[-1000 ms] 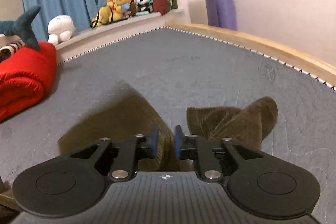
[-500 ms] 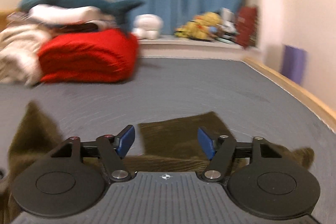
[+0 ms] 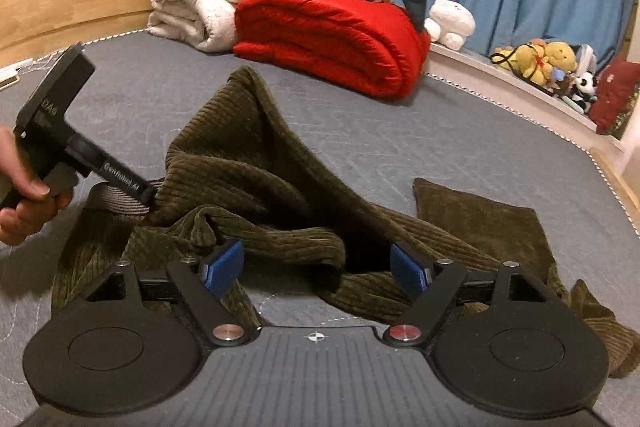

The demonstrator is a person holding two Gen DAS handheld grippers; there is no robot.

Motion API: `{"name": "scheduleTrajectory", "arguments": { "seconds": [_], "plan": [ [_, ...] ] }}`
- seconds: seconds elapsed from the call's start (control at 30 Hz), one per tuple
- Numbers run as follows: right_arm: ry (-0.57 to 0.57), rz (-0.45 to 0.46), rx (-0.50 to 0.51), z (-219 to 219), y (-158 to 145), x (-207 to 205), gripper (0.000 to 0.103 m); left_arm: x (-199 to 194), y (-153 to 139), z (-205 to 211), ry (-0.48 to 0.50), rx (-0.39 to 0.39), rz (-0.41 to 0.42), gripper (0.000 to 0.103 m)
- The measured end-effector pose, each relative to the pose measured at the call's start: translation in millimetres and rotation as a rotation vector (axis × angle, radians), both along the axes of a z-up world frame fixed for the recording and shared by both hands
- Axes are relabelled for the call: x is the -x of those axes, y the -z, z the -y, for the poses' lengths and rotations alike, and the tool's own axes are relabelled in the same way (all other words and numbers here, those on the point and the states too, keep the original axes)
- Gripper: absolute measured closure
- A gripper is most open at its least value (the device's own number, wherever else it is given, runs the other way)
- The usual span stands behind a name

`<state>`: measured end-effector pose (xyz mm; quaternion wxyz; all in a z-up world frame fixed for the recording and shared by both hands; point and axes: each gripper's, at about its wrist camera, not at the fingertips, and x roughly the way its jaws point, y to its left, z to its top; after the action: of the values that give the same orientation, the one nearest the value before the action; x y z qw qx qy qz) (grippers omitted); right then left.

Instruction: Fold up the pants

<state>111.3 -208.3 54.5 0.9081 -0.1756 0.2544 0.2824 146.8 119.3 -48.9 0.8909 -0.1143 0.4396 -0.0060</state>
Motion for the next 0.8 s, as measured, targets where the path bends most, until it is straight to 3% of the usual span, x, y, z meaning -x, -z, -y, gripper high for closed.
{"name": "scheduleTrajectory", "arguments": {
  "seconds": [0.03,0.07,0.13,0.33,0.43,0.5,0.57,0.63,0.7,0.8],
  "plan": [
    [0.011,0.007,-0.002,2.8,-1.6,4.2,0.021,4.4,-5.0,0.1,0.01,-0.005,0.006,0.087],
    [0.025,0.015,-0.004,5.9,-4.5,4.2,0.021,9.7,-12.6,-1.2,0.01,-0.027,0.02,0.089],
    [0.056,0.022,-0.018,18.1,-8.4,4.5,0.021,21.8,-26.3,-8.1,0.0,0.011,0.034,0.099],
    [0.157,0.032,-0.083,29.2,-20.3,5.4,0.021,72.9,-71.4,-30.7,-0.084,0.037,0.073,0.103],
    [0.2,0.034,-0.123,31.1,-23.9,8.5,0.021,106.9,-94.7,-45.1,-0.174,0.014,0.096,0.103],
    [0.232,0.026,-0.154,32.8,-26.3,9.3,0.021,124.7,-104.5,-60.7,-0.194,0.065,0.109,0.103],
    [0.254,0.014,-0.174,34.0,-28.3,10.2,0.021,127.7,-97.9,-74.6,-0.185,0.125,0.064,0.102],
    [0.256,0.027,-0.173,32.8,-29.8,13.0,0.021,121.0,-88.0,-85.0,-0.184,0.172,0.021,0.092],
    [0.257,0.054,-0.158,30.1,-33.4,16.7,0.021,110.5,-79.1,-86.4,-0.171,0.166,-0.012,0.084],
    [0.263,0.081,-0.164,28.3,-48.8,22.0,0.021,98.6,-78.7,-81.0,-0.112,0.128,-0.012,0.058]
  ]
}}
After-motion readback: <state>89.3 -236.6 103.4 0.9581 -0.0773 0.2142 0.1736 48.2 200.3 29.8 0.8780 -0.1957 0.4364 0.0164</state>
